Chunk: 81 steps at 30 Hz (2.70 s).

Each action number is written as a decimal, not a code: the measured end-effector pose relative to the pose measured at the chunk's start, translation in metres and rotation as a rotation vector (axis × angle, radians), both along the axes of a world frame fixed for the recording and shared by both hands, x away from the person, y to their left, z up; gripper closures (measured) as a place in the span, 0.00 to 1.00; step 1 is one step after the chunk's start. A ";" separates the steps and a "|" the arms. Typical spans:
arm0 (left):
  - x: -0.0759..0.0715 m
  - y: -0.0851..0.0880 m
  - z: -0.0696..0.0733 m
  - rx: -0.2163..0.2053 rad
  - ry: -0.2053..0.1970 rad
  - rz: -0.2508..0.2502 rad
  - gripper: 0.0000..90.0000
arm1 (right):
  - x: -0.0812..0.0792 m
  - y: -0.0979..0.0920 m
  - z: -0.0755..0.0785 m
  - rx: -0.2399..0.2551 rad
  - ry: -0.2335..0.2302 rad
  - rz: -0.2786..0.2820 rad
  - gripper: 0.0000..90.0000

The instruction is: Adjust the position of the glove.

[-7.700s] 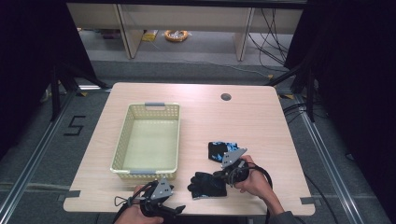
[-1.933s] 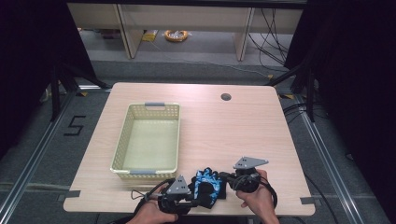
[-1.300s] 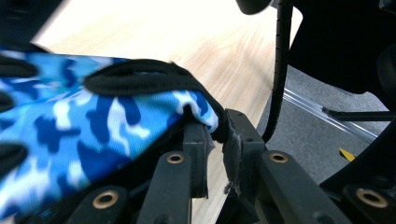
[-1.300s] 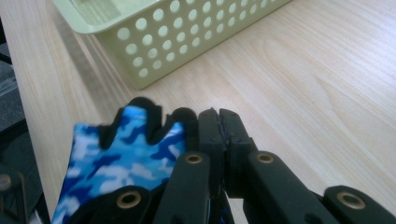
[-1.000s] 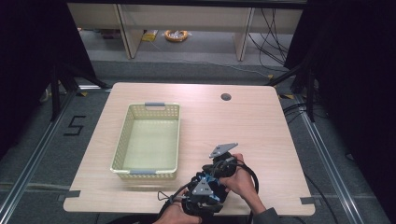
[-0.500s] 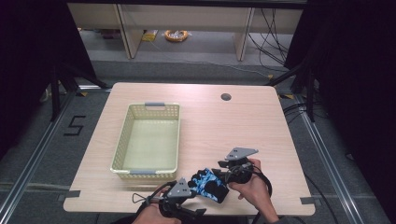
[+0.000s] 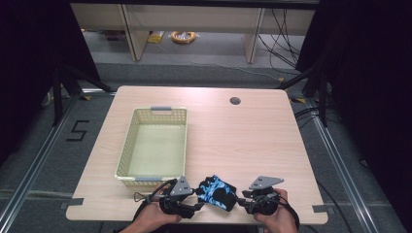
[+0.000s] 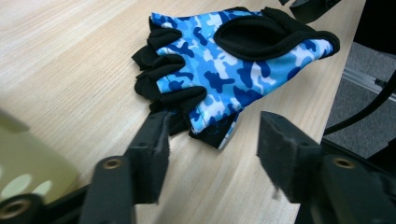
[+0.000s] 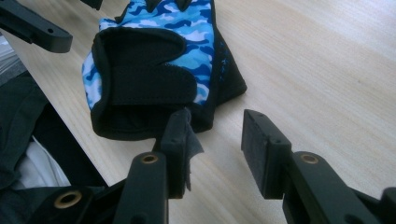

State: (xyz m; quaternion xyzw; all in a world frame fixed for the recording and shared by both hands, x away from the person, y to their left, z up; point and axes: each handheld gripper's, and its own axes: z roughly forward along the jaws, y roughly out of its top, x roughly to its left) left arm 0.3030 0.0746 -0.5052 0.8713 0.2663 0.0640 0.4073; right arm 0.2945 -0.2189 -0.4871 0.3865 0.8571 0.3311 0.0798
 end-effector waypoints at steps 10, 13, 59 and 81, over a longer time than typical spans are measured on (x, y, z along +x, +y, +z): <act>0.004 -0.012 -0.009 0.001 0.030 0.000 0.49 | 0.004 0.009 -0.009 -0.008 0.031 0.055 0.68; 0.005 -0.012 -0.008 0.024 0.019 -0.022 0.51 | 0.005 0.011 -0.010 -0.008 0.027 0.056 0.71; -0.009 -0.017 -0.004 0.084 -0.060 -0.079 0.82 | 0.040 0.005 0.000 -0.053 -0.047 0.029 0.73; 0.007 -0.010 -0.005 0.022 0.049 0.041 0.66 | 0.031 0.001 -0.007 0.140 0.158 -0.111 0.62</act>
